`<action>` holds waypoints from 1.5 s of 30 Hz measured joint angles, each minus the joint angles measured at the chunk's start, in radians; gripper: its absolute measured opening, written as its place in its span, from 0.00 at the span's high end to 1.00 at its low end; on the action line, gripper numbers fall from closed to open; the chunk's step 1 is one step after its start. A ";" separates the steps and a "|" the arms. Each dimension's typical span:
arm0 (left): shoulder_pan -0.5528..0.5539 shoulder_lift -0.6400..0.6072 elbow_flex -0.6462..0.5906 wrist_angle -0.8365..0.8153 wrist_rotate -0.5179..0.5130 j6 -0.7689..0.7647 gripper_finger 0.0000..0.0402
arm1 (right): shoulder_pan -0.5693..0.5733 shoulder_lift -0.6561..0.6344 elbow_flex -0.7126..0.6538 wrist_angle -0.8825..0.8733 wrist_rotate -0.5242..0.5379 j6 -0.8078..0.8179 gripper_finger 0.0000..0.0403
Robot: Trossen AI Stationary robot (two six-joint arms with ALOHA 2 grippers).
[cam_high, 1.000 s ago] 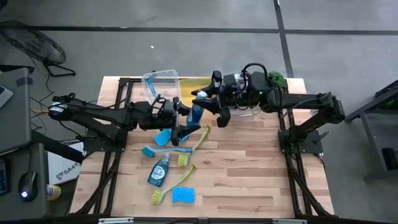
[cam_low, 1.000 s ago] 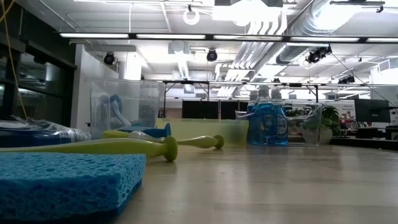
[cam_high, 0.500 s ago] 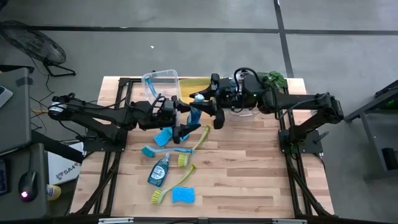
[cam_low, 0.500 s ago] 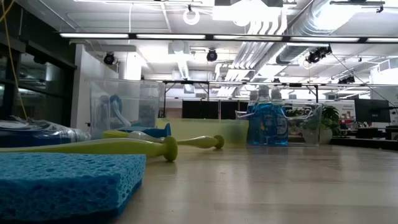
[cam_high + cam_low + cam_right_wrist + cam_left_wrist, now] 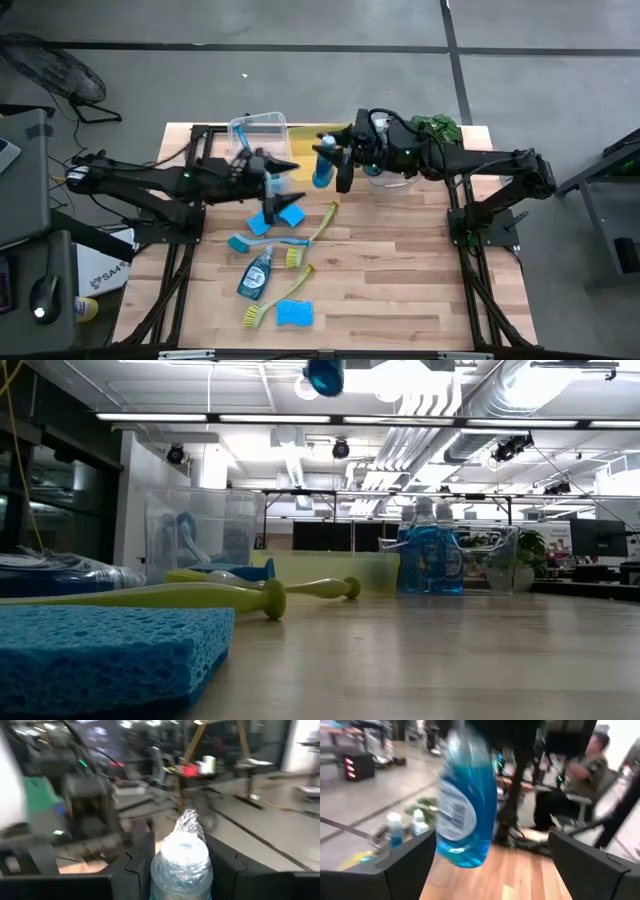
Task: Pick & Place Kitchen Sink Supplies
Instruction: Put the blue dishwasher liquid into the transparent bin
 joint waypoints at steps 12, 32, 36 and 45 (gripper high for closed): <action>0.000 -0.256 -0.001 -0.339 -0.256 -0.037 0.06 | -0.001 -0.025 0.001 -0.224 0.372 0.031 0.69; 0.000 -0.331 -0.002 -0.552 -0.274 -0.140 0.06 | -0.033 -0.026 0.002 -0.864 0.774 0.403 0.69; 0.000 -0.329 -0.002 -0.559 -0.271 -0.140 0.06 | -0.032 -0.036 0.002 -0.956 0.817 0.479 0.69; 0.000 -0.330 -0.002 -0.562 -0.271 -0.143 0.06 | -0.032 -0.095 0.003 -1.186 0.913 0.717 0.69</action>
